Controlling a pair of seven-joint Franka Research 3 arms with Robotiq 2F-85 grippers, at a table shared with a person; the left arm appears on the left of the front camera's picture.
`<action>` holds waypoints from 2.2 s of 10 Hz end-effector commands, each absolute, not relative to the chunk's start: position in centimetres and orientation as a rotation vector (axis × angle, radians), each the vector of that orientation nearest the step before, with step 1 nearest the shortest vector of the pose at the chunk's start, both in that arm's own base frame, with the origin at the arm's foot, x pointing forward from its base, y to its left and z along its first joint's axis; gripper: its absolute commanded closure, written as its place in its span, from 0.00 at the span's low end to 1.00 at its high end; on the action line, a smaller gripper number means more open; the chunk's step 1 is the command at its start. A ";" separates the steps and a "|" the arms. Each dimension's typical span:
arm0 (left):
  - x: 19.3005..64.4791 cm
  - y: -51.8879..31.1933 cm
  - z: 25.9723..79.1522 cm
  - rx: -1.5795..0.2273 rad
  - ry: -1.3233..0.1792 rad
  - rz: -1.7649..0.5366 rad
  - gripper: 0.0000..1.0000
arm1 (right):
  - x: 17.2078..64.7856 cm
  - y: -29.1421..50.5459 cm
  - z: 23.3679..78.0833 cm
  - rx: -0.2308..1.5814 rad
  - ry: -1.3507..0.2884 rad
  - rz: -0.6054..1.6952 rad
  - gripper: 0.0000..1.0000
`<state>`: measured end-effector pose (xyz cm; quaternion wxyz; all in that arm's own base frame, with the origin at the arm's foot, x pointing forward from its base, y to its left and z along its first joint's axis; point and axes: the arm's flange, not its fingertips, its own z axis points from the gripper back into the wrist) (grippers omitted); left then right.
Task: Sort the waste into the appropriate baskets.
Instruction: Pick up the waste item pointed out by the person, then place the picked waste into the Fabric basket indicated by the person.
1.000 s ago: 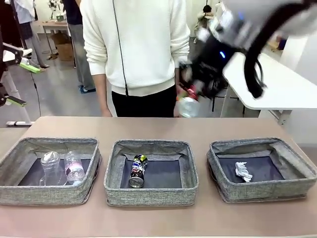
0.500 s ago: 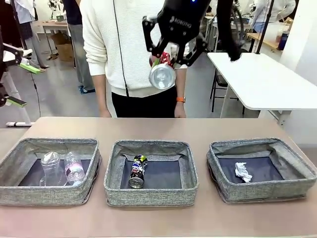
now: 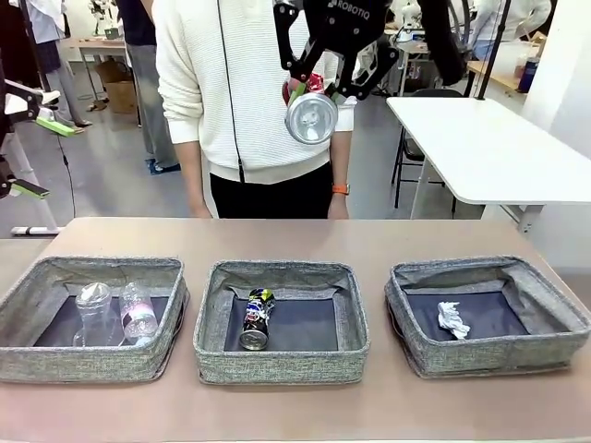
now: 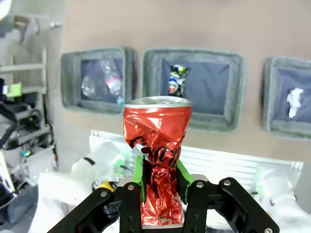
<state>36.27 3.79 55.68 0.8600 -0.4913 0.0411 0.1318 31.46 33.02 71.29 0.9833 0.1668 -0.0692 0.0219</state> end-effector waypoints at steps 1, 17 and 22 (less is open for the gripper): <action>36.1 4.0 55.9 -1.031 0.092 0.270 0.00 | 31.2 33.0 71.2 0.326 -0.126 0.048 0.73; 36.1 4.0 55.9 -1.031 0.092 0.270 0.00 | 29.9 33.6 75.8 0.419 -0.261 0.070 0.73; 36.1 4.0 55.9 -1.031 0.092 0.270 0.00 | 29.9 33.6 75.8 0.419 -0.261 0.070 0.73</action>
